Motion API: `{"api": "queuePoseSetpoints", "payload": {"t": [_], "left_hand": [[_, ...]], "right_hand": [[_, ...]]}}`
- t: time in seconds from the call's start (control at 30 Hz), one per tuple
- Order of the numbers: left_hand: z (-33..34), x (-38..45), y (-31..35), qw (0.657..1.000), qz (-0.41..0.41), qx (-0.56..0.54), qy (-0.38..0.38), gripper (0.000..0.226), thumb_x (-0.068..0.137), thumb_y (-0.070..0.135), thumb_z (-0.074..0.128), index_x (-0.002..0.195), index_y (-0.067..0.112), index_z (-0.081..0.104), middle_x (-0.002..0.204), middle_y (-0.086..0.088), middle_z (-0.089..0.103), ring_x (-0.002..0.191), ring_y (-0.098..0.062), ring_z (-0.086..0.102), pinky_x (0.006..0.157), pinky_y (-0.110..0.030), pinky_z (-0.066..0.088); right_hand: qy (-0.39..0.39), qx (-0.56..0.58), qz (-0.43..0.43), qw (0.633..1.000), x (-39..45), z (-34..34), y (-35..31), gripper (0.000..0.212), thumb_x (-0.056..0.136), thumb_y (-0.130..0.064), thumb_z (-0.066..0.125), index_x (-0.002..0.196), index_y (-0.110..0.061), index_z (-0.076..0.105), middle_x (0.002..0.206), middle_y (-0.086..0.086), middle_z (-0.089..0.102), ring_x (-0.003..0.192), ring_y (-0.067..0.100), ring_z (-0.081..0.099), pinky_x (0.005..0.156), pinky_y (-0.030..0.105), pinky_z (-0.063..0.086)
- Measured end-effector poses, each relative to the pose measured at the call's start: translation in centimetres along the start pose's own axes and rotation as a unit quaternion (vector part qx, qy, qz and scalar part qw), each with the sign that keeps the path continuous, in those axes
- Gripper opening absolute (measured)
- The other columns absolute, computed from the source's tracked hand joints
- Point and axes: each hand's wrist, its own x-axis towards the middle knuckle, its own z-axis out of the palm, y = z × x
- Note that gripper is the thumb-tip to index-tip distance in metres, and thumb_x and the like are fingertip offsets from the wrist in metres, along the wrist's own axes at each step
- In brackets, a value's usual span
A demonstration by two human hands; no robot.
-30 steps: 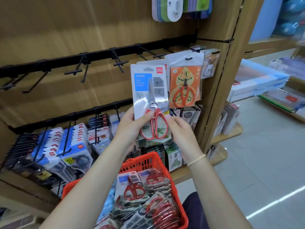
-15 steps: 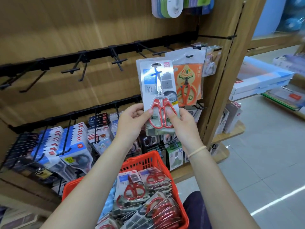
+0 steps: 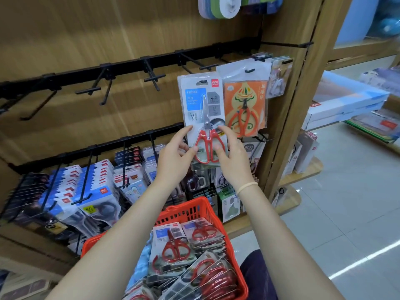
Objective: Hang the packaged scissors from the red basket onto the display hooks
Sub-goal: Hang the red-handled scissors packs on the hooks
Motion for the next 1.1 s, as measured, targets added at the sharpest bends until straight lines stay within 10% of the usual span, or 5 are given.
{"api": "queuePoseSetpoints", "payload": {"t": [0.17,0.43,0.63,0.8,1.1], "left_hand": [[0.3,1.8,-0.9,1.0,-0.011,0.005,-0.019,0.055,0.1,0.023,0.065,0.148,0.042,0.047,0.086,-0.003,0.061,0.079,-0.031,0.068,0.082,-0.049,0.059],[-0.4,0.2,-1.9,0.996,-0.051,0.011,-0.079,0.062,0.103,0.035,0.058,0.157,0.044,0.029,0.128,0.007,0.055,0.112,-0.011,0.06,0.095,-0.031,0.046],[-3.5,-8.4,-8.4,0.989,-0.076,0.093,-0.091,0.038,0.102,0.032,0.059,0.14,0.029,0.056,0.118,0.01,0.061,0.107,-0.008,0.06,0.093,-0.031,0.049],[-5.9,-16.4,-15.4,0.954,-0.202,0.186,-0.121,0.072,0.084,0.065,0.047,0.131,0.014,0.066,0.13,-0.005,0.065,0.123,-0.024,0.059,0.104,-0.033,0.041],[-6.1,-20.1,-18.5,0.931,-0.28,0.194,-0.132,0.06,0.094,0.053,0.065,0.145,0.023,0.053,0.12,0.004,0.065,0.131,-0.021,0.046,0.102,-0.033,0.037]], "right_hand": [[-0.027,-0.001,0.028,0.999,1.8,0.7,0.1,0.053,0.105,-0.022,0.047,0.153,-0.039,0.031,0.148,0.008,0.045,0.132,0.018,0.038,0.093,0.024,0.031],[-0.024,-0.02,0.056,0.998,-0.1,1.0,0.5,0.059,0.103,-0.026,0.055,0.154,-0.041,0.032,0.135,0.003,0.038,0.11,0.01,0.052,0.087,0.013,0.036],[-0.136,-0.039,0.119,0.983,-5.5,3.7,1.5,0.027,0.103,-0.026,0.055,0.127,-0.018,0.06,0.109,0.001,0.063,0.095,0.012,0.059,0.088,0.031,0.049],[-0.334,-0.088,0.155,0.926,-10.4,9.7,3.2,0.015,0.098,-0.025,0.061,0.106,-0.015,0.069,0.101,0.003,0.07,0.095,0.02,0.064,0.086,0.03,0.048],[-0.518,-0.349,0.118,0.772,-13.9,15.0,4.2,0.065,0.103,-0.057,0.038,0.156,-0.02,0.031,0.156,0.013,0.042,0.145,0.031,0.036,0.12,0.048,0.021]]}}
